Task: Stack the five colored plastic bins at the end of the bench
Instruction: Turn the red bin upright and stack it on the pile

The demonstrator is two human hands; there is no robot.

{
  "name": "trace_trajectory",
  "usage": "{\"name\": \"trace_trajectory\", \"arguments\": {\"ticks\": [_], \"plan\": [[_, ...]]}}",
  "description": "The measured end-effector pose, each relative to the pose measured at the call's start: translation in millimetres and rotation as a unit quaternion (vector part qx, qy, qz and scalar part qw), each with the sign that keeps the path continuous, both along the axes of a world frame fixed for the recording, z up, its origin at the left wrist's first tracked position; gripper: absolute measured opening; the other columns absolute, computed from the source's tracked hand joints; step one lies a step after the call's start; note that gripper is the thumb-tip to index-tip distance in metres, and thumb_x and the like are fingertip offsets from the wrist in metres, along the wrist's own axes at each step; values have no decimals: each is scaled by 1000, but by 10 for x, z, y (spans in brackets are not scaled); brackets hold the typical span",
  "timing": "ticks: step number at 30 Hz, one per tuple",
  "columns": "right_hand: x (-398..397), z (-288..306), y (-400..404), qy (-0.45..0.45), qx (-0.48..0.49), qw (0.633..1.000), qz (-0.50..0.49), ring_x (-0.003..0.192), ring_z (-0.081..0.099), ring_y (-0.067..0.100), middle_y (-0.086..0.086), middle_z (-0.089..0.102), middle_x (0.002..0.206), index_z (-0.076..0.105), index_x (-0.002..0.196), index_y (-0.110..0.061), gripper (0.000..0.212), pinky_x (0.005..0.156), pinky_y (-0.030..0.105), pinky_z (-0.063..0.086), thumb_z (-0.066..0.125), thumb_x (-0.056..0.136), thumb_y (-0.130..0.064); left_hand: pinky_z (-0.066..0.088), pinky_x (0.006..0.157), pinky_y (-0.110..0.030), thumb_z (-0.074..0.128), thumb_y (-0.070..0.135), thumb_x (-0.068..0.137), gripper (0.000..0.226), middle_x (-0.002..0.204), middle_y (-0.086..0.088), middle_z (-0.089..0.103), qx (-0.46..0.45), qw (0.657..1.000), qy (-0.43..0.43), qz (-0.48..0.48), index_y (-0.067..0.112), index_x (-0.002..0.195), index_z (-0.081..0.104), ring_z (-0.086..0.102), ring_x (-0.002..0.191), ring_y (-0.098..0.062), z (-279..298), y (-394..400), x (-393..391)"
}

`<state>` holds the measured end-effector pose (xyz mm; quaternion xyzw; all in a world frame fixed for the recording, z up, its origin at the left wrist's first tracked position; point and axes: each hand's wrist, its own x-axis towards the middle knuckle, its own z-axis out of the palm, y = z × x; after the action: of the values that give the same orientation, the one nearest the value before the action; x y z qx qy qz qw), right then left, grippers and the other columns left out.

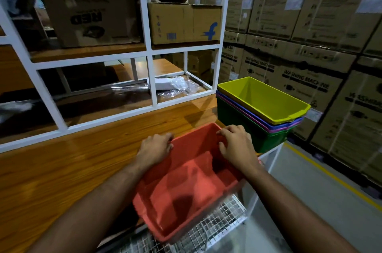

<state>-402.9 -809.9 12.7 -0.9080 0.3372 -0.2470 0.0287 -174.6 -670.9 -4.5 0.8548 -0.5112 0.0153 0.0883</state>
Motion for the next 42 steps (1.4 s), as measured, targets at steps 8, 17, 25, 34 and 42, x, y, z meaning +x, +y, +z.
{"name": "trace_trajectory", "arguments": {"ticks": [8, 17, 25, 34, 42], "plan": [[21, -207, 225, -91, 137, 986, -30, 108, 52, 17, 2, 54, 118, 58, 126, -18, 42, 90, 30, 46, 62, 85, -26, 55, 76, -37, 60, 29, 89, 22, 103, -15, 70, -85, 971, 151, 166, 14, 105, 62, 67, 92, -34, 30, 59, 311], [109, -235, 82, -118, 321, 937, -69, 83, 62, 13, -4, 63, 90, 53, 134, -12, 48, 71, 22, 45, 63, 88, -23, 49, 66, -32, 59, 13, 89, 18, 93, -8, 71, -181, 804, 526, 209, 19, 103, 67, 65, 78, -25, 41, 148, 315], [3, -122, 94, -166, 592, 788, 19, 63, 60, 15, 8, 64, 84, 59, 123, -19, 29, 54, 25, 51, 45, 99, -11, 49, 96, -47, 56, 13, 90, 27, 106, -15, 68, -225, 700, 664, 137, 12, 114, 68, 62, 93, -27, 101, 316, 416], [-360, 824, -382, -357, 573, 731, 103, 75, 71, 15, 5, 76, 87, 69, 104, -15, 23, 75, 30, 59, 50, 97, -5, 58, 54, -24, 54, 14, 92, 17, 84, -2, 70, -304, 684, 664, 7, 17, 96, 71, 64, 71, -13, 1199, 115, -42], [-1383, 1554, -1304, -385, 524, 750, 119, 68, 72, 12, 7, 76, 84, 68, 115, -4, 25, 58, 24, 58, 55, 94, -4, 56, 49, -24, 50, 7, 92, 24, 86, -4, 65, -319, 696, 642, -50, 16, 105, 68, 62, 74, -15, 1838, -767, -1006]]}}
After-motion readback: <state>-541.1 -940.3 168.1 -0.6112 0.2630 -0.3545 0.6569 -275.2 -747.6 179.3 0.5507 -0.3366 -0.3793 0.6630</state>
